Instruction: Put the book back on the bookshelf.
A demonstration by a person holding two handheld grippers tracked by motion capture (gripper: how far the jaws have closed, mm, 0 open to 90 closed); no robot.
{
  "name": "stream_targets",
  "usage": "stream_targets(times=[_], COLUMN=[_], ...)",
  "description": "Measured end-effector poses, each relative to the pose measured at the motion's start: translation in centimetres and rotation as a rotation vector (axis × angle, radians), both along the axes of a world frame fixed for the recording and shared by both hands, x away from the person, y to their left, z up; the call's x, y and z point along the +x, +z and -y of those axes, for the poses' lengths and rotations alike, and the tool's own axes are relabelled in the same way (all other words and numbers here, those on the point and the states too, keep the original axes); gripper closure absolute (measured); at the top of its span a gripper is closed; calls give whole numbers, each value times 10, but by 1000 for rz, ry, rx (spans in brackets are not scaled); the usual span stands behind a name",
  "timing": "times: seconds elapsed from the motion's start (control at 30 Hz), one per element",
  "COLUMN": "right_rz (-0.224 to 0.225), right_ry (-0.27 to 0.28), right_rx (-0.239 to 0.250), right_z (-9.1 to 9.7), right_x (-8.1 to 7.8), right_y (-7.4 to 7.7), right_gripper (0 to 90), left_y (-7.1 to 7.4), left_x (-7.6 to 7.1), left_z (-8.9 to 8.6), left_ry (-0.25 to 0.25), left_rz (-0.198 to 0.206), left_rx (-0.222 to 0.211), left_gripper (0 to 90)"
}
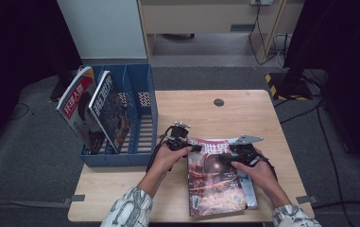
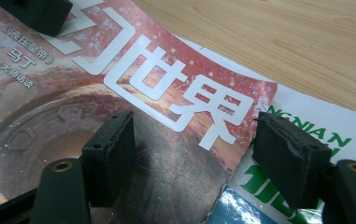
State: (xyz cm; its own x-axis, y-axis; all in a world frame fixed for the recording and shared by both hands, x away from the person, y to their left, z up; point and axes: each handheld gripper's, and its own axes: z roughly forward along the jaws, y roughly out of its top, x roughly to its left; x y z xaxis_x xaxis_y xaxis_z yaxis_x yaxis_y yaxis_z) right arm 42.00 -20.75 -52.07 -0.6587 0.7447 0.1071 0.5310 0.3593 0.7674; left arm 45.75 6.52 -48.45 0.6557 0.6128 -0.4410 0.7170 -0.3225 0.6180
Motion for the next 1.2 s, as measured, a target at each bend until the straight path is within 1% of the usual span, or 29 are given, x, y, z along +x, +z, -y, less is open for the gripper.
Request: stream_targets(times=[0.07,0.13,0.17,0.2,0.3,0.33,0.53,0.67,0.77,0.83,0.93,1.03,1.1,1.13,1.17,1.2], right_rz=[4,11,12,17,18,19,18,20,19,22,22,22,21,21,19,22], right_ry=[-2,0,2,6,3,3,3,5,8,6,8,8,8,7,8,6], right_rx=[-1,-5,-7,-11,-9,-8,-1,-3,-4,-3,-5,-5,-5,-4,-4,-3], right_z=[0,0,0,0,0,0,0,0,0,0,0,0,0,0,0,0], right_x=[0,-1,-1,-1,-2,-2,-2,-2,-2,-2,-2,-2,-2,-2,-2,-2], right_y=[0,0,0,-1,-1,-1,-1,-1,-1,-2,-1,-1,-1,-1,-1,-2], right_gripper=[301,304,305,305,307,307,308,309,309,309,309,309,309,309,309,309], left_y=[1,1,1,1,1,2,7,7,6,5,3,4,2,1,0,-1], left_x=[1,1,2,3,8,10,19,24,25,26,27,26,25,24,24,22], left_z=[-1,0,-1,-1,-2,-1,3,5,5,4,4,5,7,9,10,11], left_ry=[-1,0,4,10,12,12,5,9,14,11,18,19,10,-7,-6,14], left_rz=[-6,-10,-20,-33,-66,-68,-70,-84,-96,-99,-114,-117,-131,-146,-141,-121], left_rx=[-11,-7,-16,-26,-49,-48,-26,-18,-26,-21,-24,-29,-33,-32,-25,-9], left_gripper=[704,693,673,631,581,574,577,590,606,610,601,597,593,592,586,598])
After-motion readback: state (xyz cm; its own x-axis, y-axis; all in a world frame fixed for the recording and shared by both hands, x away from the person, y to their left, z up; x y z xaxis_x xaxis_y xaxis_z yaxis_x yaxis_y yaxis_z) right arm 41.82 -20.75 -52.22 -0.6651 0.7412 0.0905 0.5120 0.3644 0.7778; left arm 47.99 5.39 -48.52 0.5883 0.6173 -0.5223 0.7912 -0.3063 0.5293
